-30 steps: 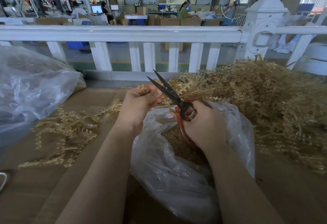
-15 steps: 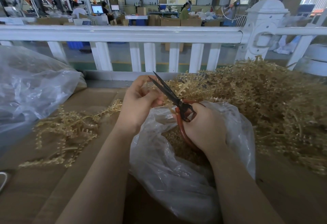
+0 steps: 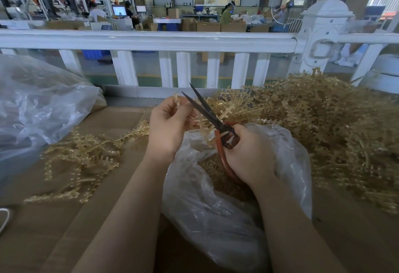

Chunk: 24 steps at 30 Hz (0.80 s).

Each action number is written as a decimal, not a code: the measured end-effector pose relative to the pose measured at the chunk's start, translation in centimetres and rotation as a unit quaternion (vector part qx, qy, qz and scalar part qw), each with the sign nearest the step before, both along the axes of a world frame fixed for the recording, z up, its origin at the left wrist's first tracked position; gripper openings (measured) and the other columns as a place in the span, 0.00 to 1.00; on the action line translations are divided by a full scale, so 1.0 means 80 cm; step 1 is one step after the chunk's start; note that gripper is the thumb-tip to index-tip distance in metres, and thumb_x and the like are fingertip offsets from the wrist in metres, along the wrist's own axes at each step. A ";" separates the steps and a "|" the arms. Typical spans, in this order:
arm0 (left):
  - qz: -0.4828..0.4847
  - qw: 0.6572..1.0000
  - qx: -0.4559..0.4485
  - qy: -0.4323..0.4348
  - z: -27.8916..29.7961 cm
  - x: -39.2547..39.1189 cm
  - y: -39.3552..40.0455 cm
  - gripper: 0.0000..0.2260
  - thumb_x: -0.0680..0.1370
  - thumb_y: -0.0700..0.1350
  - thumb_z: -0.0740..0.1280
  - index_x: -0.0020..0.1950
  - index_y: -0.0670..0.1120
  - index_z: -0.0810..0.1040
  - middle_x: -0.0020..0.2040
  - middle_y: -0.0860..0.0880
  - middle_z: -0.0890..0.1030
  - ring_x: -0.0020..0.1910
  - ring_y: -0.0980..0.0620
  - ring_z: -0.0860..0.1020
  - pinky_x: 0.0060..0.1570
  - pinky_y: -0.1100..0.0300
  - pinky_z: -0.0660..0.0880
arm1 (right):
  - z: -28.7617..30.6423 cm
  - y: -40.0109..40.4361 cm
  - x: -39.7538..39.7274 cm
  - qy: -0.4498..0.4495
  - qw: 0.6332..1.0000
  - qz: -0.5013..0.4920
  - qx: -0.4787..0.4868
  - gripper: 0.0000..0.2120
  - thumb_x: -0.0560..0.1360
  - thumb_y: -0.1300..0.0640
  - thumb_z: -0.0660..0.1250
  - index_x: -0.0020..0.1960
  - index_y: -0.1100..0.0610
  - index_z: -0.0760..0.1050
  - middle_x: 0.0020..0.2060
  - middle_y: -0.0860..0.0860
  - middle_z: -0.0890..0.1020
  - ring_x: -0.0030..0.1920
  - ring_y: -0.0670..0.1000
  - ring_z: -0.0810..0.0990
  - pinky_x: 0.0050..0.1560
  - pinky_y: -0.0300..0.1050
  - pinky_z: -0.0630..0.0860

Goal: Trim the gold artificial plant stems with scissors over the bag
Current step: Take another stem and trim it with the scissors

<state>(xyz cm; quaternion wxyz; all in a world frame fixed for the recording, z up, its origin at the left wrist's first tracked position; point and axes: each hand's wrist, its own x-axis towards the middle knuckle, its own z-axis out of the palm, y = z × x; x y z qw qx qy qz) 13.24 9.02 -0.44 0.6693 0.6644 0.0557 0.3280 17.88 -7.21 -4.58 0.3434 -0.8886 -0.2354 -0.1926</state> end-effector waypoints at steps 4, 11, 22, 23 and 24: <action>-0.020 0.998 -0.061 -0.010 0.000 0.002 -0.008 0.09 0.80 0.39 0.66 0.41 0.45 0.82 0.33 0.51 0.82 0.33 0.56 0.78 0.39 0.64 0.76 | -0.003 0.001 0.004 0.016 0.999 0.005 0.040 0.13 0.76 0.40 0.63 0.38 0.46 0.71 0.29 0.42 0.73 0.30 0.41 0.72 0.29 0.36 0.61; -0.038 0.999 -0.003 -0.031 0.001 -0.001 -0.007 0.10 0.79 0.35 0.65 0.43 0.43 0.83 0.35 0.51 0.83 0.35 0.56 0.80 0.38 0.66 0.76 | -0.001 -0.002 0.000 -0.008 1.000 0.005 0.024 0.14 0.72 0.37 0.61 0.34 0.44 0.63 0.27 0.41 0.70 0.29 0.39 0.69 0.30 0.35 0.59; -0.081 0.994 0.063 -0.032 -0.001 -0.002 0.003 0.09 0.80 0.34 0.63 0.46 0.42 0.81 0.35 0.55 0.82 0.36 0.57 0.79 0.41 0.65 0.76 | -0.005 -0.003 0.000 -0.087 0.996 -0.010 0.029 0.21 0.74 0.39 0.65 0.30 0.46 0.60 0.22 0.43 0.66 0.24 0.41 0.65 0.27 0.36 0.59; -0.081 0.994 0.062 -0.032 -0.001 -0.002 0.002 0.09 0.80 0.33 0.63 0.46 0.41 0.81 0.35 0.55 0.81 0.36 0.58 0.78 0.41 0.65 0.75 | -0.004 -0.003 -0.001 -0.092 0.995 -0.008 0.032 0.21 0.74 0.39 0.66 0.30 0.45 0.59 0.22 0.43 0.65 0.24 0.41 0.65 0.27 0.35 0.57; -0.082 0.994 0.060 -0.033 -0.001 -0.002 0.000 0.09 0.80 0.33 0.62 0.46 0.41 0.81 0.35 0.55 0.81 0.36 0.58 0.78 0.40 0.67 0.75 | -0.003 -0.003 -0.001 -0.096 0.995 -0.005 0.035 0.22 0.74 0.39 0.66 0.30 0.45 0.58 0.22 0.42 0.64 0.23 0.41 0.64 0.27 0.34 0.56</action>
